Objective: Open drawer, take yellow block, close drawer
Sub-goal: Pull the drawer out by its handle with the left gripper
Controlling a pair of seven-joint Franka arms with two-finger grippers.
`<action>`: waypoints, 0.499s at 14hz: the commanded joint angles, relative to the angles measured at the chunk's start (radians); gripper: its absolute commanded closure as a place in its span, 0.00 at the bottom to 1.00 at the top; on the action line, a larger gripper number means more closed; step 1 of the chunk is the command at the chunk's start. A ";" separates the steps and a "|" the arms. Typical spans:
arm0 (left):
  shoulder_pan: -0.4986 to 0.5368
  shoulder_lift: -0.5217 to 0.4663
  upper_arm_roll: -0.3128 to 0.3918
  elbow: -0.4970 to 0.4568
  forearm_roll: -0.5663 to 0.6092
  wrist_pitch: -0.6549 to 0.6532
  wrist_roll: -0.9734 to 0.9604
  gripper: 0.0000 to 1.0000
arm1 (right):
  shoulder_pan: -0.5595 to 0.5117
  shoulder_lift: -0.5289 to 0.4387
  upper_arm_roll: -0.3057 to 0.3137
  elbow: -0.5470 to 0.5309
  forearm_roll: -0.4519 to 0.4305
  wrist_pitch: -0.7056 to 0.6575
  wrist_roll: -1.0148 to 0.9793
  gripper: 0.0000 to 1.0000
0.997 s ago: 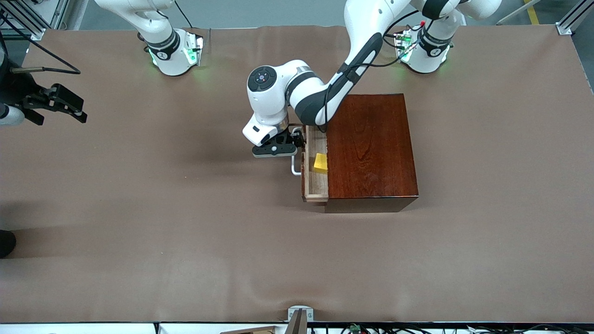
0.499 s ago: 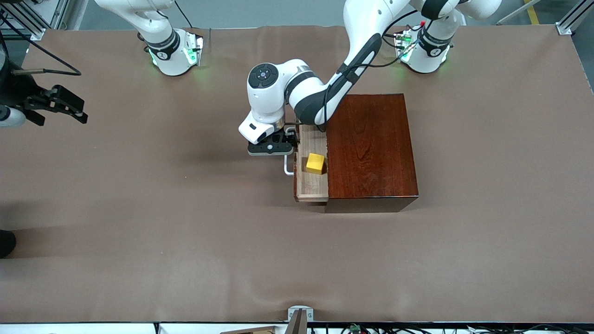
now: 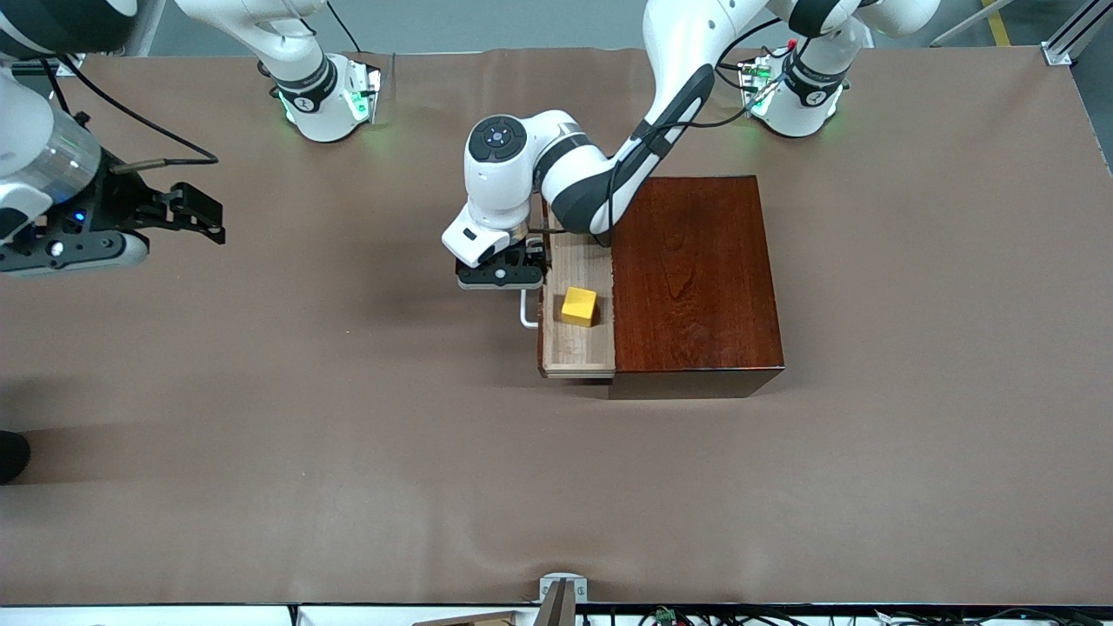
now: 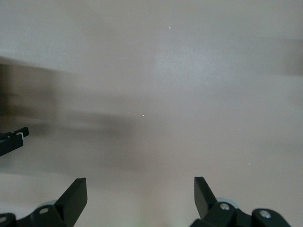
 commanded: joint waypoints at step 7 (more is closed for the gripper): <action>-0.011 0.065 -0.060 0.031 -0.084 0.212 -0.011 0.00 | 0.021 0.030 -0.004 0.011 0.011 -0.001 0.004 0.00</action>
